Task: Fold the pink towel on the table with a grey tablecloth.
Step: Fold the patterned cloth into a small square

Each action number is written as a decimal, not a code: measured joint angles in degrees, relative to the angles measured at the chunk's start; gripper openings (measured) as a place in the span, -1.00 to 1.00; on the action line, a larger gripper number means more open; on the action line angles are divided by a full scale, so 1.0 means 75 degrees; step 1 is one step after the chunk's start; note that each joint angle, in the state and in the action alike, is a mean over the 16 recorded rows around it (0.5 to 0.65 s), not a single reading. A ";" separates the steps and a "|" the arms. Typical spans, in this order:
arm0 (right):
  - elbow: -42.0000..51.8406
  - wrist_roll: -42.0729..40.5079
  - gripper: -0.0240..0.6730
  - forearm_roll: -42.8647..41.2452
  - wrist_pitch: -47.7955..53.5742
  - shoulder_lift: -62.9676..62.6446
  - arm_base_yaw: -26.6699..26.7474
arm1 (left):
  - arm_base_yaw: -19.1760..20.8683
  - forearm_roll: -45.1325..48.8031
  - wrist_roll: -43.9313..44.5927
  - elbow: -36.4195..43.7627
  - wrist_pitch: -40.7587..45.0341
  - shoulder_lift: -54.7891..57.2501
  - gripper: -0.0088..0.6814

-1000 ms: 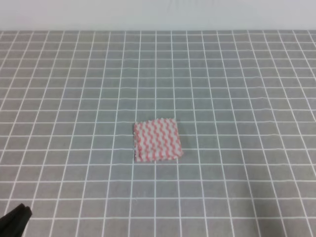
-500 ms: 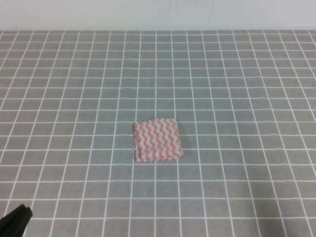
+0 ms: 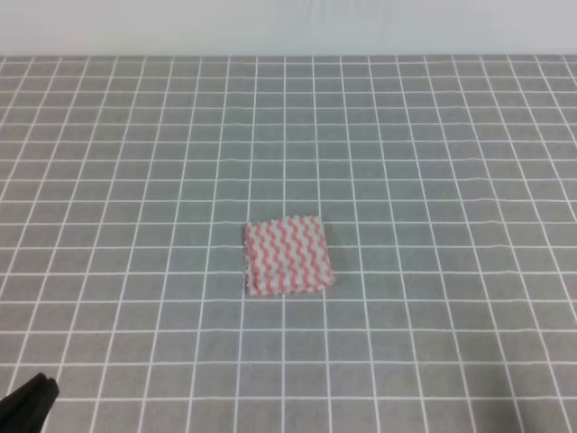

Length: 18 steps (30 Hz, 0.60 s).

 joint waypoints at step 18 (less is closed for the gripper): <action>0.0024 0.0815 -0.97 -0.0831 0.0733 -0.0006 0.0002 | -0.0001 -0.0002 -0.0005 -0.0009 0.0000 -0.0008 -0.98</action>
